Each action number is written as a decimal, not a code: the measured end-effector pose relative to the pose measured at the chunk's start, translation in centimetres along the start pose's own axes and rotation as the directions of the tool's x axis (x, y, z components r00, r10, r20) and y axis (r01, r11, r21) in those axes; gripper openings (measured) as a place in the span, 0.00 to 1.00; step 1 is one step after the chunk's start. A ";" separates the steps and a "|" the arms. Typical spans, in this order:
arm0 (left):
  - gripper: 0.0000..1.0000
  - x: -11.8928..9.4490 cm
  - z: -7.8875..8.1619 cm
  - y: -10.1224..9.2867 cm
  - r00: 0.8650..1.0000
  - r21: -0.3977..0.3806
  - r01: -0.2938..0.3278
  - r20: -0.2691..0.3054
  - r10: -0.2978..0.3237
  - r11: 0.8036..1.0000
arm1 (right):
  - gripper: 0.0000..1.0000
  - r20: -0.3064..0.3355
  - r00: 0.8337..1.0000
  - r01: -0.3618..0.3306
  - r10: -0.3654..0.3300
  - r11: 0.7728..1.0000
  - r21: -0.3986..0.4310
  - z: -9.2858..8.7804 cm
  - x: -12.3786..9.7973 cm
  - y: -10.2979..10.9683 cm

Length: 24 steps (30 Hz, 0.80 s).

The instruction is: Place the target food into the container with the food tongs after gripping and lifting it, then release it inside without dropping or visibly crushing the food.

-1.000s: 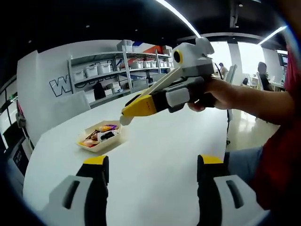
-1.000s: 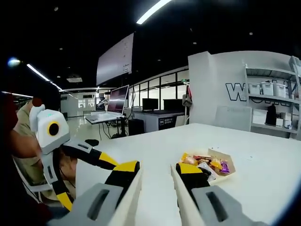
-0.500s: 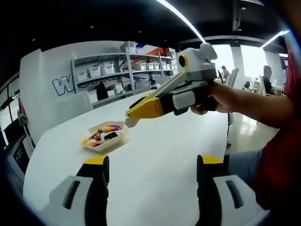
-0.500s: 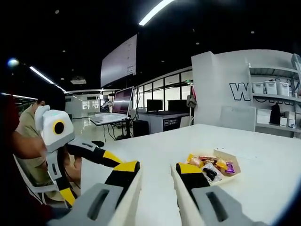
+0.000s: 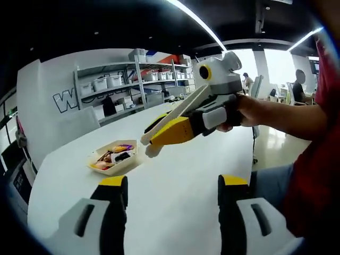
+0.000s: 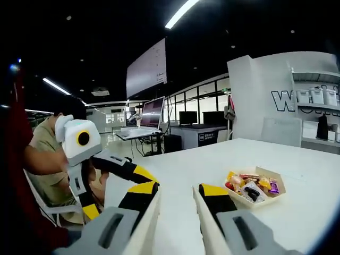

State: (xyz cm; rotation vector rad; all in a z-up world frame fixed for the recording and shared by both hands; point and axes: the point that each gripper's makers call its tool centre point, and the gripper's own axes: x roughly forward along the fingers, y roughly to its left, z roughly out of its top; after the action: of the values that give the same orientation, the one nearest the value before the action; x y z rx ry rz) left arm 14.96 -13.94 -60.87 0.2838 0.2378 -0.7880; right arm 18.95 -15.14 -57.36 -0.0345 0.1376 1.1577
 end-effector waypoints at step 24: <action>0.34 -1.1 2.0 0.1 0.983 -0.112 0.114 0.155 -0.096 0.987 | 0.25 0.006 0.987 -0.160 0.160 0.986 0.046 -0.1 -0.8 2.6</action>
State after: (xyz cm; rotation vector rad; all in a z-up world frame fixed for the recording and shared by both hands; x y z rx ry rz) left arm 14.53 -13.82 -58.69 0.0975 0.1595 -0.8916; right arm 16.26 -14.81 -57.24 0.0188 0.1674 1.3144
